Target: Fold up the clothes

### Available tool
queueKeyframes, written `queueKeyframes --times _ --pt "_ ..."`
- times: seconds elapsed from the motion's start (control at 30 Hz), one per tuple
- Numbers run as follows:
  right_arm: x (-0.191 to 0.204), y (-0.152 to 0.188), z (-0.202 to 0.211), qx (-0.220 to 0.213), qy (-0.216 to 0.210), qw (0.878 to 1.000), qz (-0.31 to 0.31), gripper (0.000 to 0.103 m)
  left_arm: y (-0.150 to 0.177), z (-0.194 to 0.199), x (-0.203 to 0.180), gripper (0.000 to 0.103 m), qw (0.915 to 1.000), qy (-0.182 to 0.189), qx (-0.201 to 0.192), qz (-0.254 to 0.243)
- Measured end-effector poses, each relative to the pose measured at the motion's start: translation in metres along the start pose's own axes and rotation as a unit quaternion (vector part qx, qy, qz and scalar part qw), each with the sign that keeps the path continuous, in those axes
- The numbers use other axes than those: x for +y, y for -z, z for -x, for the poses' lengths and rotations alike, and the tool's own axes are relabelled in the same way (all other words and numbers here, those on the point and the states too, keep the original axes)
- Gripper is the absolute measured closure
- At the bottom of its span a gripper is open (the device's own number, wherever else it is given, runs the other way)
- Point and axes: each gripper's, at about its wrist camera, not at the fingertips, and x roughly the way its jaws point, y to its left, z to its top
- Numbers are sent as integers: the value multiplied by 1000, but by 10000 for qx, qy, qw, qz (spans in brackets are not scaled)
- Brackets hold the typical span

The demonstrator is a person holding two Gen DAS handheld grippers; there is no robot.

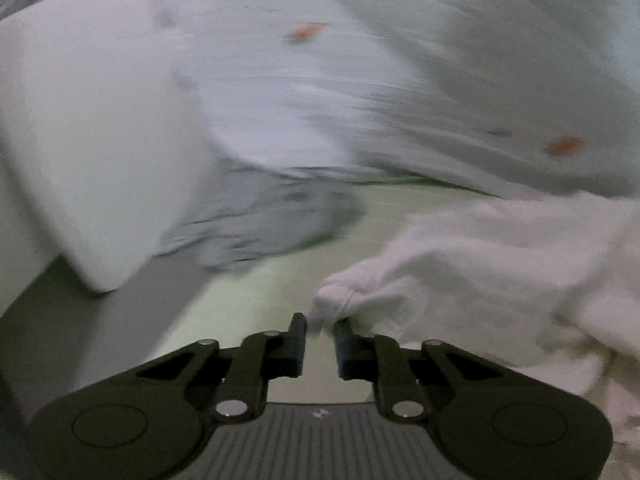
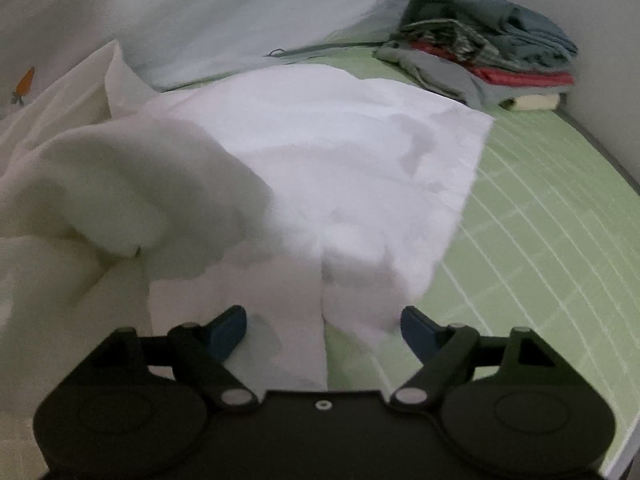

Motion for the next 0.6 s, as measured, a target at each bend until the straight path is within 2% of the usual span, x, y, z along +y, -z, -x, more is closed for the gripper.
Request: queueKeyframes --times 0.03,0.13,0.27,0.33,0.4,0.43,0.53,0.6 --pt "-1 4 4 -17 -2 10000 -61 18 0 0 16 103 9983 -561 -148 27" --pt "-2 17 17 -67 -20 9997 -236 18 1 -2 77 103 9882 -1489 -238 266" --pt "-1 35 28 -49 -75 9984 -549 18 13 5 117 98 9924 -656 14 1038" --pt "2 41 31 0 -134 9975 -698 18 19 9 136 85 9896 -231 143 1411" --pt "4 45 35 35 -229 9967 -776 14 32 9 123 72 9875 369 359 1489" --pt "6 47 36 53 -276 9963 -814 11 36 7 113 68 9856 619 503 1494" --pt "10 53 41 105 -418 9947 -931 8 51 1 79 37 9751 1337 925 1506" --pt "13 57 43 194 -601 9935 -943 6 63 -1 59 30 9662 1737 1215 1468"
